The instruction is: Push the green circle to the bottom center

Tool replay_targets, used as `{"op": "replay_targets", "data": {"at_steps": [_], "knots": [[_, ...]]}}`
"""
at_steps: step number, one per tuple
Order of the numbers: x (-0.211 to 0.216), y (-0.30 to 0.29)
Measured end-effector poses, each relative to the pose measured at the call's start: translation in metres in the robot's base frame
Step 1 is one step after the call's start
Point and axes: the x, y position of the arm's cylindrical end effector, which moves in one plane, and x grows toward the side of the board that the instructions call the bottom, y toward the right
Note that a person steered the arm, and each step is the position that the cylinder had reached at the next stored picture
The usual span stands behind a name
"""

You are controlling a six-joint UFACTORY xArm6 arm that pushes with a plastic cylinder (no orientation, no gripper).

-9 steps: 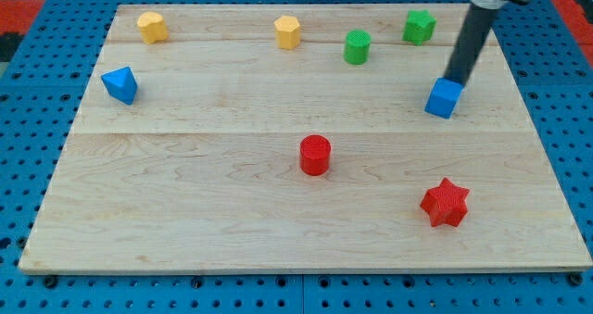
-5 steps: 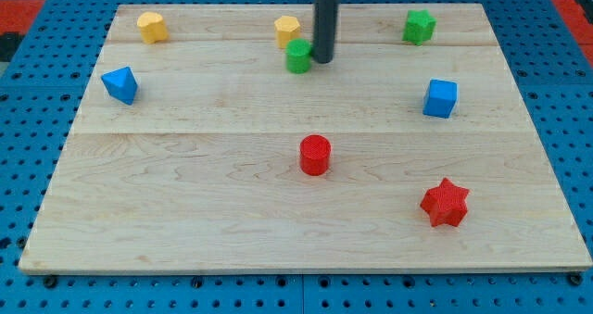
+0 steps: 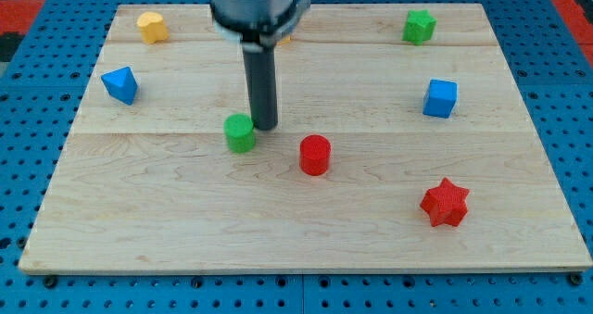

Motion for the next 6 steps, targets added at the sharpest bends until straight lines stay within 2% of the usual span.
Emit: {"op": "replay_targets", "data": {"at_steps": [1, 2, 3, 5, 6], "knots": [[0.023, 0.000], [-0.029, -0.004], [-0.043, -0.036], [0.091, -0.027], [0.076, 0.001]]}}
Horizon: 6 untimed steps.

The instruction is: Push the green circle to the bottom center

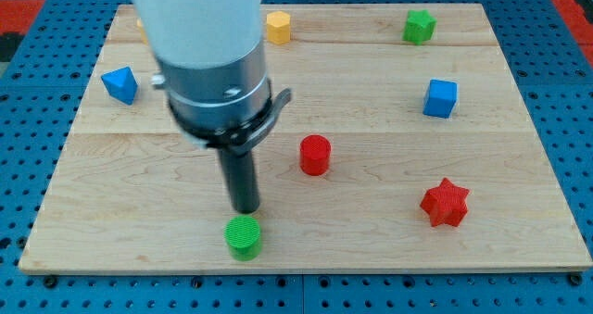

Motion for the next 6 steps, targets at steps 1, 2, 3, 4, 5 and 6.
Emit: {"op": "replay_targets", "data": {"at_steps": [1, 2, 3, 4, 5, 6], "knots": [[-0.002, 0.082], [0.078, 0.077], [0.081, 0.070], [0.080, 0.045], [0.081, -0.002], [0.080, -0.032]]}}
